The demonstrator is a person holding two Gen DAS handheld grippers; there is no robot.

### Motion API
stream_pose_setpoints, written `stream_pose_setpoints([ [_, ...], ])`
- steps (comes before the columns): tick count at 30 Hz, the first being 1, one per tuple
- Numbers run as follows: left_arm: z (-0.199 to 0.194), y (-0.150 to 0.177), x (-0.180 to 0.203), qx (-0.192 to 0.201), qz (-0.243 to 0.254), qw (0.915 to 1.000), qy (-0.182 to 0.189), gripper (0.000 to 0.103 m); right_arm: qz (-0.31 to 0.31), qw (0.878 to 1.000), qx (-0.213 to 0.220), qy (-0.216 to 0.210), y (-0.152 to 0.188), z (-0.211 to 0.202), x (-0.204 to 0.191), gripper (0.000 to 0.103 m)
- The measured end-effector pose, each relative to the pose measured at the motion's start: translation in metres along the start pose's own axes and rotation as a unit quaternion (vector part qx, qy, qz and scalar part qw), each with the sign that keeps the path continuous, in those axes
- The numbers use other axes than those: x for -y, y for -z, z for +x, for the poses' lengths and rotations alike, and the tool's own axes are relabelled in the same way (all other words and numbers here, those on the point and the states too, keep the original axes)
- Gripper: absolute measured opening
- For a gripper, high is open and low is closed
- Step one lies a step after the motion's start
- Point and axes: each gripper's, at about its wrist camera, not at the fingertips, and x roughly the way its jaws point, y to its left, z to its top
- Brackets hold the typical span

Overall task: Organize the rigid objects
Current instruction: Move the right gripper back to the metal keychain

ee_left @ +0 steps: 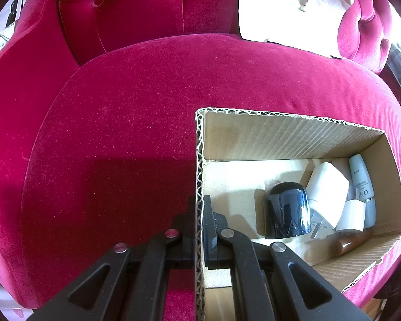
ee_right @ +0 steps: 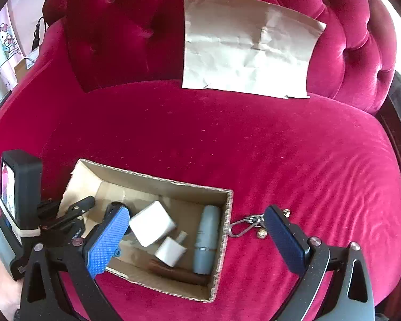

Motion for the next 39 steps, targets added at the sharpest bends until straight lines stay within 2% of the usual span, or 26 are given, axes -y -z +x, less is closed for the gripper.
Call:
stream_pose_setpoints([
  [19,-0.003,-0.001,0.003,0.001,0.001,1.0,-0.001,0.003,0.006,0.999,-0.005,0.039,0.008,-0.01,0.063,0.103],
  [29,-0.005,0.005,-0.003,0.0,0.001,1.0,-0.002,0.003,0.024,0.998,-0.015,0.047,0.029,0.006,0.098,0.103],
  [39,-0.009,0.003,-0.003,0.001,0.004,1.0,-0.004,0.003,0.026,0.998,-0.031,0.048,0.046,0.032,0.115,0.103],
])
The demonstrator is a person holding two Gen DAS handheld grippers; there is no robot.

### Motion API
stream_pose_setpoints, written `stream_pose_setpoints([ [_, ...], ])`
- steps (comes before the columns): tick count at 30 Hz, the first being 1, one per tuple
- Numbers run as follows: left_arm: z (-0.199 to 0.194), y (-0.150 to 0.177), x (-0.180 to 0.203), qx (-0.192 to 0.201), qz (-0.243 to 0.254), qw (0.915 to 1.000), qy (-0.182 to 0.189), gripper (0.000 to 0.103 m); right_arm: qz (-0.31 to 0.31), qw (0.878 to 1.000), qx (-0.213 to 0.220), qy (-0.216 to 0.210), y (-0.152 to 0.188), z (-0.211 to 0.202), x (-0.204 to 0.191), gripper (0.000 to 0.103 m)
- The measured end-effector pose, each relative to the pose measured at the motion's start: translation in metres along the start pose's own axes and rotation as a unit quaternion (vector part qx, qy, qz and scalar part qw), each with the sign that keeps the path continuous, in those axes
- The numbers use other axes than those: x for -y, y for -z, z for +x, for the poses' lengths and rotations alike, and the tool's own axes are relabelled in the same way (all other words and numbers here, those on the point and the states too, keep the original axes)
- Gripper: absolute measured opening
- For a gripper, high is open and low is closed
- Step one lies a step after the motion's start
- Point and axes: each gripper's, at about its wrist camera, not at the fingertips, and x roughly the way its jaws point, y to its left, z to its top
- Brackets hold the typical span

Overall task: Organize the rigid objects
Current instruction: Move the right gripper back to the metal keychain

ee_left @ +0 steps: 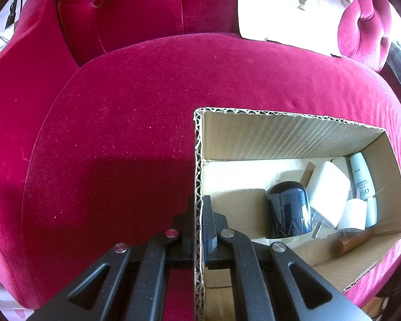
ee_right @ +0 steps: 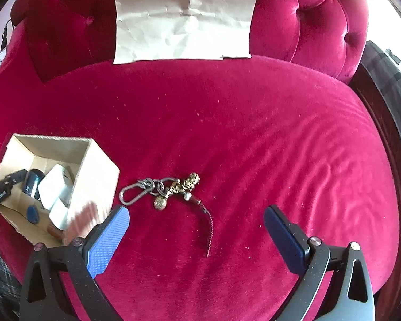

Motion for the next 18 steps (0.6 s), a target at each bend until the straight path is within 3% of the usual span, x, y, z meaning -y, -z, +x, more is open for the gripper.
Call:
stream_pose_setpoints([
  [18,-0.004,-0.003,-0.007,0.001,-0.002,1.0,0.002,0.003,-0.013,1.0,-0.024,-0.008,0.001,0.036,0.001,0.103],
])
